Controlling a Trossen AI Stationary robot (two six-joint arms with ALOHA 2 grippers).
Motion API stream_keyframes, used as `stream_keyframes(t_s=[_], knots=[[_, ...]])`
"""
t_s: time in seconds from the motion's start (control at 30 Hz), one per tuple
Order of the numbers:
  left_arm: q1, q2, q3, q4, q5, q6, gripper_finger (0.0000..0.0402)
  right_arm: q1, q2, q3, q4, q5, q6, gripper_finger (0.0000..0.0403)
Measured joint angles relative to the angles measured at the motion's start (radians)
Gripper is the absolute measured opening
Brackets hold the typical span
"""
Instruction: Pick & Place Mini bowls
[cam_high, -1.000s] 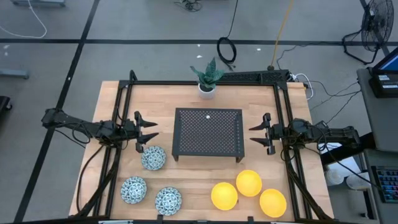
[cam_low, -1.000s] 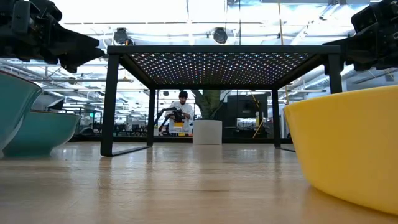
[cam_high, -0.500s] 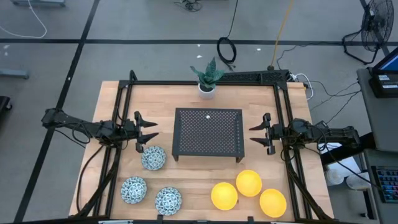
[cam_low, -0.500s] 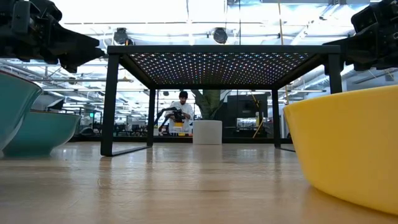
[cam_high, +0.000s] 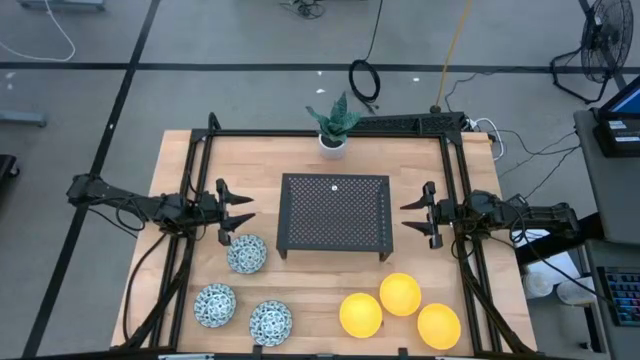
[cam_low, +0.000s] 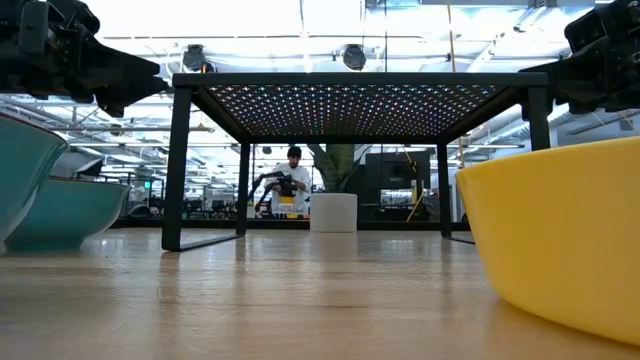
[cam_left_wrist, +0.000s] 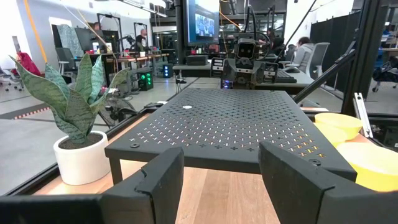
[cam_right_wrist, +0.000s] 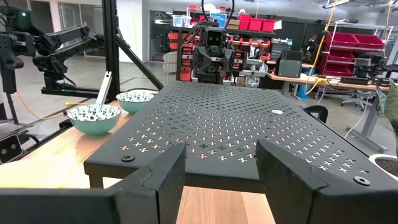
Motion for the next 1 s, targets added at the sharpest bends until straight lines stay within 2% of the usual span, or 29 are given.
stream_keyframes(t_s=[1.0], knots=[[0.0, 0.0, 0.0, 0.0, 0.0, 0.0, 0.0212, 0.0, 0.001, 0.001, 0.024, 0.001, -0.034, 0.0181]])
